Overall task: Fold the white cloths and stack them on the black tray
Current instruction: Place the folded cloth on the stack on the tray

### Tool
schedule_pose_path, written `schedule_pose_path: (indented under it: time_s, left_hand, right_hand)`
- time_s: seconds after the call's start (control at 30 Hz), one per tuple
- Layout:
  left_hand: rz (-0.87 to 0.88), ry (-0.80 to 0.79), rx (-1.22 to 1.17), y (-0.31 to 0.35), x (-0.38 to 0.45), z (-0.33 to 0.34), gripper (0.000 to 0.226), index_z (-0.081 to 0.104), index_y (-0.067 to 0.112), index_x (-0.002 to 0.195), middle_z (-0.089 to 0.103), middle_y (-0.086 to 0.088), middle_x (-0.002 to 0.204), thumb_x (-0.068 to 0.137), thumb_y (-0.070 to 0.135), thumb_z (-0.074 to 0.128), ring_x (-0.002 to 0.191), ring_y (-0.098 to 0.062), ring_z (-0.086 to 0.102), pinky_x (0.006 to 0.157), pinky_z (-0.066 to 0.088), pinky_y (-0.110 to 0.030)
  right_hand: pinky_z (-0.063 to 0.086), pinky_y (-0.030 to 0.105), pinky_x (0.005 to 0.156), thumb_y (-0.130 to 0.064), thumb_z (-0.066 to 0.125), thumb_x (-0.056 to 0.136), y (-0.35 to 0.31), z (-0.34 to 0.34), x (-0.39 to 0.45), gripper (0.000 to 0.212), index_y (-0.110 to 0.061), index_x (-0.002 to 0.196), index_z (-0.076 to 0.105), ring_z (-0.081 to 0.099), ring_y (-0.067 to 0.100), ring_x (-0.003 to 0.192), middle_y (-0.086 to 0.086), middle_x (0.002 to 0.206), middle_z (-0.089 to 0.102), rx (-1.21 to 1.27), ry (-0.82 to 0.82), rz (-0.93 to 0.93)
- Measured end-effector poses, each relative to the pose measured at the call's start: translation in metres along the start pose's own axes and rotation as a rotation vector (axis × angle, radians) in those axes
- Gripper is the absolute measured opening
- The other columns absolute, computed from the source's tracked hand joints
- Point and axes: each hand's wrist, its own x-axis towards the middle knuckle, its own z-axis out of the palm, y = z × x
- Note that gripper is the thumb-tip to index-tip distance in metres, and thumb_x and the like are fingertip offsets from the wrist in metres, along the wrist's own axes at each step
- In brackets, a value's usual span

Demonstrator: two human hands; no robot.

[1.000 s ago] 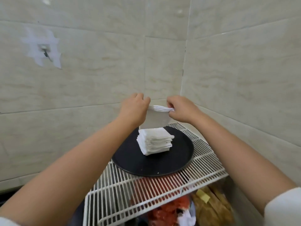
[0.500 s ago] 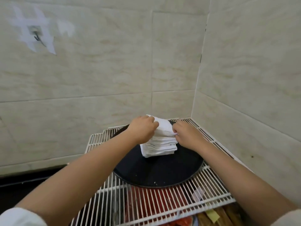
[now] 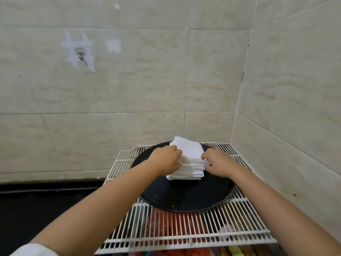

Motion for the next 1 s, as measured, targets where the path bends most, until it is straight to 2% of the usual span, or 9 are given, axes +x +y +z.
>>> schedule_pose_path:
  time_s: [0.07,0.1,0.3,0.4,0.67,0.83,1.0]
  left_hand:
    - [-0.102,0.052,-0.066,-0.004,-0.011,0.002,0.039,0.044,0.010,0.127,0.047,-0.009,0.128,0.095,0.032,0.041,0.119,-0.028,0.046,0.092,0.043,-0.040]
    - [-0.167,0.085,-0.094,-0.008,-0.018,0.000,0.038,0.045,0.010,0.126,0.048,-0.009,0.127,0.095,0.032,0.041,0.119,-0.029,0.046,0.092,0.043,-0.040]
    - [-0.549,0.136,-0.006,-0.068,-0.108,-0.021,0.033,0.047,0.009,0.122,0.048,-0.013,0.129,0.094,0.027,0.043,0.124,-0.030,0.043,0.094,0.042,-0.039]
    - [-0.686,0.100,0.068,-0.107,-0.189,-0.023,0.033,0.046,0.011,0.124,0.047,-0.010,0.130,0.096,0.027,0.040,0.124,-0.029,0.041,0.092,0.041,-0.038]
    - [-1.088,0.005,0.222,-0.206,-0.475,-0.009,0.042,0.043,0.012,0.129,0.040,-0.008,0.139,0.094,0.035,0.044,0.136,-0.026,0.028,0.101,0.035,-0.039]
    - [-1.278,-0.089,0.239,-0.248,-0.650,0.000,0.039,0.045,0.012,0.125,0.041,-0.007,0.136,0.093,0.034,0.046,0.135,-0.025,0.028,0.101,0.034,-0.039]
    - [-1.422,-0.139,0.203,-0.281,-0.778,0.010,0.037,0.044,0.012,0.126,0.039,-0.009,0.138,0.093,0.028,0.042,0.134,-0.026,0.027,0.103,0.031,-0.039]
  right_hand:
    - [0.042,0.037,0.098,-0.021,0.048,0.090,-0.009,-0.005,-0.001,0.034,-0.015,0.123,0.053,0.048,0.028,0.118,0.008,0.127,0.051,-0.009,0.067,-0.006]
    - [0.039,0.036,0.101,-0.023,0.047,0.091,-0.018,-0.008,-0.001,0.038,-0.015,0.129,0.049,0.045,0.027,0.123,0.006,0.132,0.049,-0.003,0.099,-0.022]
    - [0.039,0.038,0.096,-0.030,0.043,0.094,-0.124,-0.017,0.011,0.038,-0.012,0.126,0.051,0.046,0.030,0.120,0.011,0.130,0.052,0.011,0.178,-0.267]
    - [0.038,0.039,0.098,-0.032,0.043,0.094,-0.212,-0.018,0.012,0.040,-0.012,0.128,0.050,0.045,0.030,0.123,0.011,0.133,0.050,0.047,0.207,-0.425]
    - [0.035,0.040,0.102,-0.038,0.041,0.095,-0.498,0.017,-0.046,0.043,-0.015,0.130,0.048,0.041,0.028,0.126,0.009,0.132,0.050,0.088,0.147,-0.845]
    - [0.034,0.041,0.104,-0.039,0.042,0.094,-0.673,0.044,-0.103,0.044,-0.017,0.132,0.047,0.040,0.026,0.128,0.006,0.136,0.048,0.126,0.071,-1.025]
    - [0.030,0.044,0.107,-0.040,0.042,0.094,-0.803,0.067,-0.142,0.045,-0.017,0.133,0.045,0.035,0.026,0.131,0.007,0.140,0.044,0.097,-0.001,-1.131]
